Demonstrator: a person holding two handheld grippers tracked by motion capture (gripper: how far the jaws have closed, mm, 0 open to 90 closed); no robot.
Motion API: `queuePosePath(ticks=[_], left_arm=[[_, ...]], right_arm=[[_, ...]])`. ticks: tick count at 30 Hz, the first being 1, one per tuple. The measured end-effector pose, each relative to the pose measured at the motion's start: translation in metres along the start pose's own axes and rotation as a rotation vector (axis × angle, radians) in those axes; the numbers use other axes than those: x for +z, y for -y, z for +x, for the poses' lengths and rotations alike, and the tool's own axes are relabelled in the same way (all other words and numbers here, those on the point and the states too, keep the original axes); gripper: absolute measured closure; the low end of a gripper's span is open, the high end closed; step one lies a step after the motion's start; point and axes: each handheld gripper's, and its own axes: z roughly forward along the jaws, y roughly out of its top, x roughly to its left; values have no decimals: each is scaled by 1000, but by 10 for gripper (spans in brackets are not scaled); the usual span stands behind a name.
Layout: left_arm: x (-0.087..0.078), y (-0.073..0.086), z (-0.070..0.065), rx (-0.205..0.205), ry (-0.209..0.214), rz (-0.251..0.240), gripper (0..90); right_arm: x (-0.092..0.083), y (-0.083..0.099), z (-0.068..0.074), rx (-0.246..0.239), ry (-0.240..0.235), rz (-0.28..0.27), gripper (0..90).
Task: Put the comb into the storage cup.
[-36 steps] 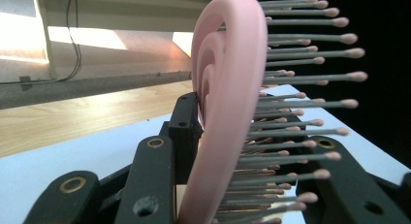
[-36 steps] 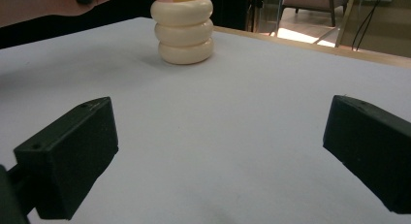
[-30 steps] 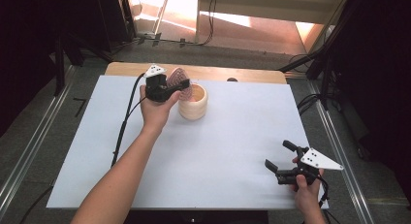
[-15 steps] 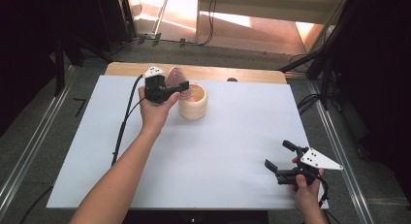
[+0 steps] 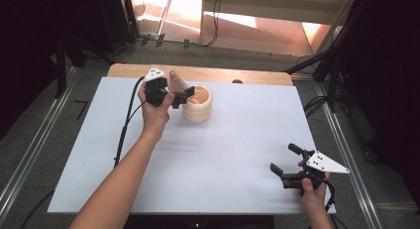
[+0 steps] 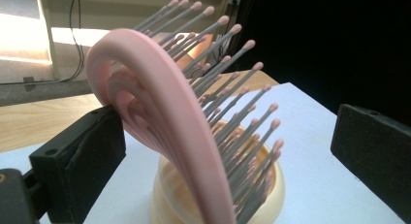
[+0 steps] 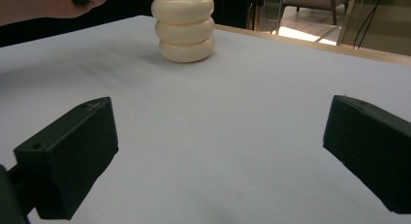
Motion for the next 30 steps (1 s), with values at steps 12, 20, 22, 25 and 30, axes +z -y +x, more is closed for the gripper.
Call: queuePosePath(ticks=[12,20,22,25,30], left_arm=[[-23,-3,-2,72,25,-21,0],[-35,-2,-6,102,40,-30,0],[-39,0,-6,102,40,-35,0],[-42,3,-5,104,45,-36,0],[-52,7,-4,112,39,-42,0]], right_arm=[[-2,0,-1,-2,-3,-5,0],[-1,0,-2,2,1,-6,0],[-1,-1,-2,0,2,-5,0],[-1,0,-2,0,2,-3,0],[-1,0,-2,0,3,-4,0]])
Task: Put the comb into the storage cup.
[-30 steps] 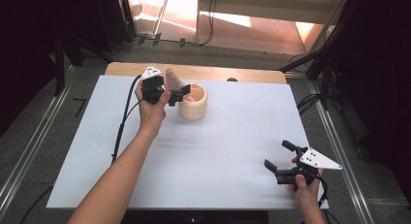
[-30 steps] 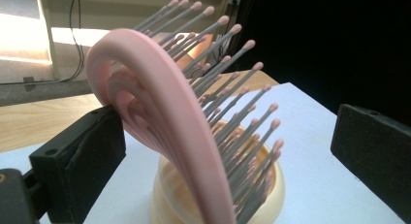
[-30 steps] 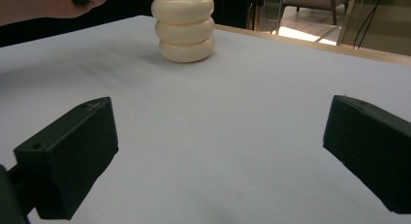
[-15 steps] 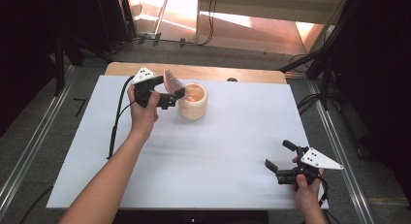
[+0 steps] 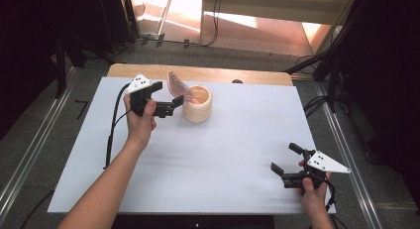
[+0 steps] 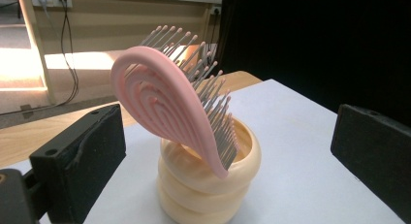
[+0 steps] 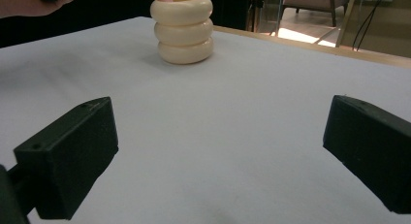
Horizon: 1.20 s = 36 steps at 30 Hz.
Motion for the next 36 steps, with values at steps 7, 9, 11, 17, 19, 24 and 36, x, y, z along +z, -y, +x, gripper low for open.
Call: queuePosePath(ticks=[7,9,11,17,19,24,36], left_arm=[[-13,3,-2,28,0,-6,0],[-17,4,-3,36,-3,-8,0],[-22,6,-4,36,2,-14,0],[-34,12,-7,58,10,-25,0],[-37,15,-9,75,9,-17,0],[-47,24,-11,83,9,-15,0],[-69,41,-14,78,3,-23,0]], right_arm=[[0,0,0,0,1,0,0],[0,0,1,-1,1,0,0],[0,0,1,-2,2,-1,0],[1,0,0,-5,4,0,0],[1,0,0,-2,6,2,0],[2,0,1,-6,2,3,0],[3,0,4,-2,5,7,0]])
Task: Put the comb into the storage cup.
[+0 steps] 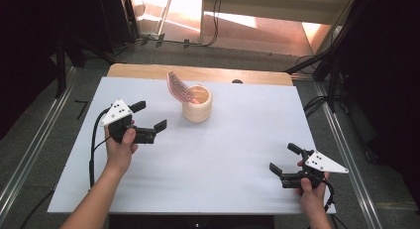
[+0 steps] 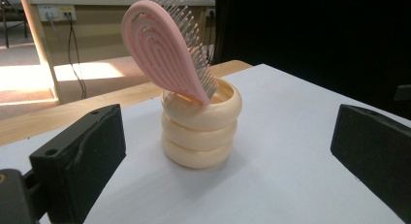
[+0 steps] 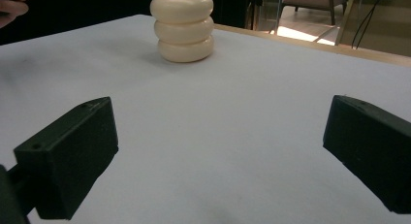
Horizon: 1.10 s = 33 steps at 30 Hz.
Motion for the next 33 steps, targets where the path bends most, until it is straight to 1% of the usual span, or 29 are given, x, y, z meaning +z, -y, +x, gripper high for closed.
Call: queuePosePath(ticks=[1,4,10,17,26,27,33], left_arm=[[-2,1,0,6,0,2,0],[-9,6,-1,8,-7,-2,0],[-24,15,2,-5,-21,-10,0],[-39,21,3,2,-32,-11,0],[-55,29,2,9,-47,-12,0],[-56,31,2,3,-47,-20,0],[-63,39,2,4,-56,-14,0]], right_arm=[[0,0,0,1,0,0,0],[0,0,0,0,1,2,0],[1,0,0,-1,1,1,0],[1,0,0,9,2,-1,0],[2,0,1,7,1,-3,0],[2,0,1,10,2,-1,0],[2,0,1,12,2,0,0]])
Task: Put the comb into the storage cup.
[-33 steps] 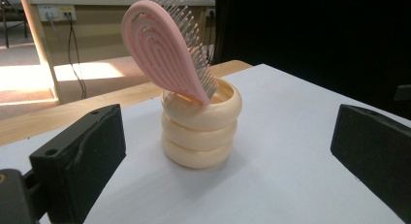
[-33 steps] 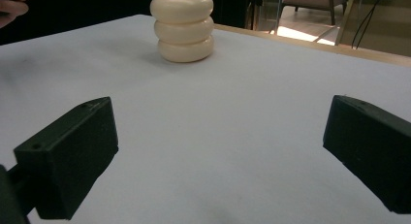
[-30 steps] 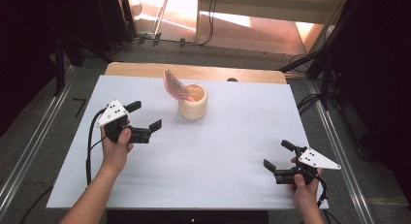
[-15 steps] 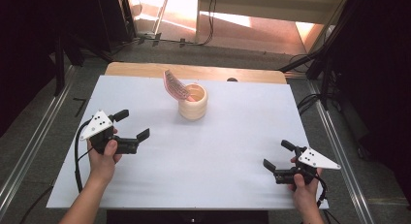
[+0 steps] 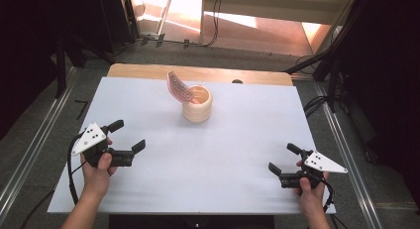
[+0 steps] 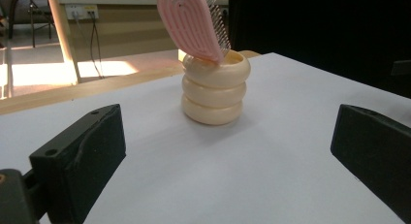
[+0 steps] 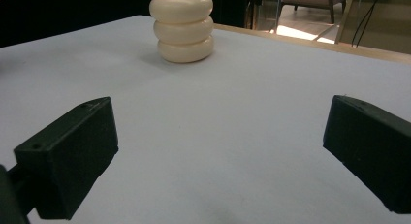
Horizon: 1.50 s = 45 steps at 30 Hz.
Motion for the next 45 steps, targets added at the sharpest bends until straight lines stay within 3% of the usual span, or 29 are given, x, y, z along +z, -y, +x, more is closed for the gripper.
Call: queuePosePath(ticks=[39,45], left_arm=[[-63,45,15,-44,-99,10,0],[-64,47,18,-53,-114,12,0]], right_arm=[[-1,0,-1,-2,11,-3,0],[-2,1,-2,3,11,-1,0]])
